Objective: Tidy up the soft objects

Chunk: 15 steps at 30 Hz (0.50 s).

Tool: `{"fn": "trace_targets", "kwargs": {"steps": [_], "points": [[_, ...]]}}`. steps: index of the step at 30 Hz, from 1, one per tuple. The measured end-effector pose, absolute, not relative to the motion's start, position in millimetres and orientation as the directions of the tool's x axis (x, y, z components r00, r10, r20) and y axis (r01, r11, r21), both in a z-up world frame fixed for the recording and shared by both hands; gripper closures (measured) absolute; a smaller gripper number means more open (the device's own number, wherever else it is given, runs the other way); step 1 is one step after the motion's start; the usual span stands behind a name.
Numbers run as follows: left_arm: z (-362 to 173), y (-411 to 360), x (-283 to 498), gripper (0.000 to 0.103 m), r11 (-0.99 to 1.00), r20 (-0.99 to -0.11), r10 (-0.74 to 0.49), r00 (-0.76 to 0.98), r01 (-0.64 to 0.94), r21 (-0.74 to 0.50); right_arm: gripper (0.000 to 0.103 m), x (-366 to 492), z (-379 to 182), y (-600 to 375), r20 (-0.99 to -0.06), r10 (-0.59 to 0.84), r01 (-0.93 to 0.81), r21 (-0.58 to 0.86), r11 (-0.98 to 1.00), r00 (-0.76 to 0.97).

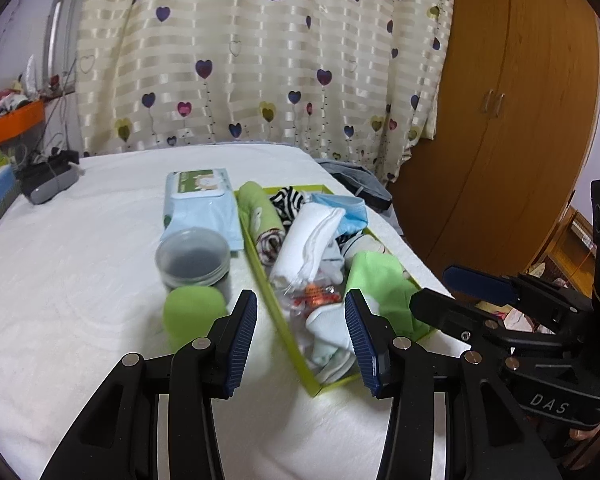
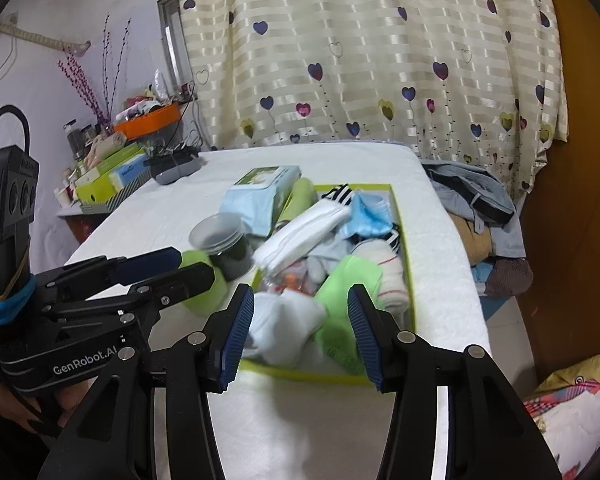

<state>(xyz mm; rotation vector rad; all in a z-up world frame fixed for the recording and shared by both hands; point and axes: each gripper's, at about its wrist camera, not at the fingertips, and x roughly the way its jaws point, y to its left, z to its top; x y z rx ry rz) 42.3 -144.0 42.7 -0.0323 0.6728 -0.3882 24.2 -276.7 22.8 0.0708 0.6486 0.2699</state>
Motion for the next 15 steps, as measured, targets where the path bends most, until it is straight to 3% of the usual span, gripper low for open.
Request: {"fn": "trace_targets", "kwargs": {"steps": [15], "points": [[27,-121,26,0.058,0.950,-0.635,-0.301,0.712,0.280,-0.137,0.049,4,8,-253,-0.621,0.267,-0.237,0.133,0.962,0.736]]}}
